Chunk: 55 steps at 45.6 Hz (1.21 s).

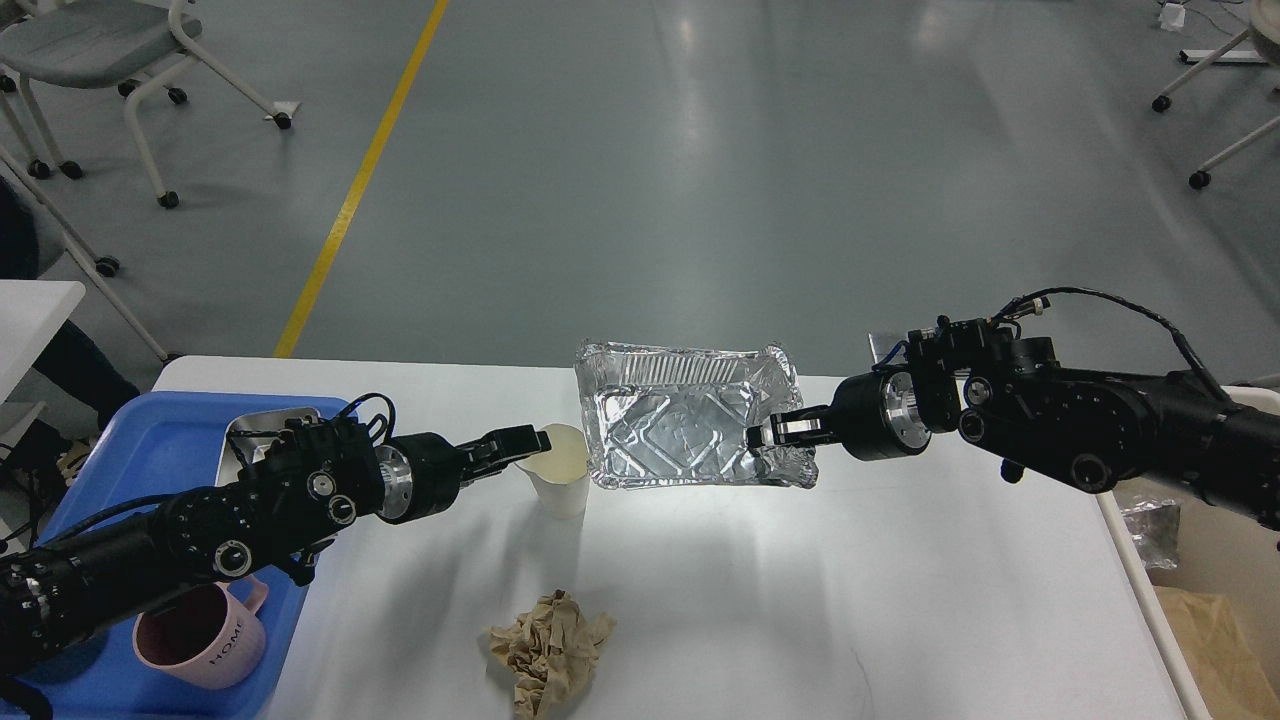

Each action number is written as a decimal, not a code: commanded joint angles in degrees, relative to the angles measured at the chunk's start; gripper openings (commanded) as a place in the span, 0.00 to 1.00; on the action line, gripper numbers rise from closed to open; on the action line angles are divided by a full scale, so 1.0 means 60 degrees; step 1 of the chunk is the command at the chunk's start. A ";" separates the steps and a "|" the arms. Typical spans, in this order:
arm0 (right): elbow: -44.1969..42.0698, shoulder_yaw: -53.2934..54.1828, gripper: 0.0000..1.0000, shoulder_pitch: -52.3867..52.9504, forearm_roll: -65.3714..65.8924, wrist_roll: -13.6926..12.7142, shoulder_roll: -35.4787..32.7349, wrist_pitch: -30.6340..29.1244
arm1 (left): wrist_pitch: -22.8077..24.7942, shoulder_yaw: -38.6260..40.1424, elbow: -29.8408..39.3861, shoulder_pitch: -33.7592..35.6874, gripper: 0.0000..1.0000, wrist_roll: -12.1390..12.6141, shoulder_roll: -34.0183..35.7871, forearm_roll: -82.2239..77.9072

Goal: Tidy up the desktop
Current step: 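Reach the left gripper to the paper cup and grasp it, then lift the paper cup with the left gripper over the foil tray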

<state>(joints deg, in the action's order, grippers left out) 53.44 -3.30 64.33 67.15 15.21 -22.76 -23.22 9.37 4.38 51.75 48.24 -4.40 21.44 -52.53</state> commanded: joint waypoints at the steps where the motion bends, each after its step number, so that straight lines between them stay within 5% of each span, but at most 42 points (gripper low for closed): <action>1: 0.0000 0.0037 0.00 0.0001 0.0000 -0.0001 0.0000 0.0003 | -0.0053 -0.0100 -0.0232 0.0002 0.74 0.0015 -0.0204 -0.0005; 16: 0.0000 0.0066 0.00 0.0001 0.0000 -0.0001 0.0000 0.0003 | -0.0097 -0.0481 -0.0305 0.0002 0.29 -0.0087 -0.0307 0.0024; 29: 0.0000 0.0066 0.00 0.0001 0.0000 -0.0001 0.0000 0.0003 | -0.0097 -0.0496 -0.0305 -0.0012 0.04 -0.0307 -0.0292 0.0024; 41: -0.0029 0.0066 0.00 0.0001 0.0000 -0.0001 0.0058 0.0003 | -0.0097 -0.0496 0.0104 0.0105 0.00 -0.0483 0.0293 0.0010; 55: -0.0088 -0.0007 0.00 0.0030 -0.0132 -0.0001 0.0117 0.0003 | -0.0038 -0.0481 0.1583 0.0515 0.00 -0.0571 0.2577 0.0039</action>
<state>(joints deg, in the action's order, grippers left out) 53.21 -3.04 64.42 66.69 15.21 -22.40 -23.20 8.78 1.40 58.25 50.29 -7.54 31.90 -52.44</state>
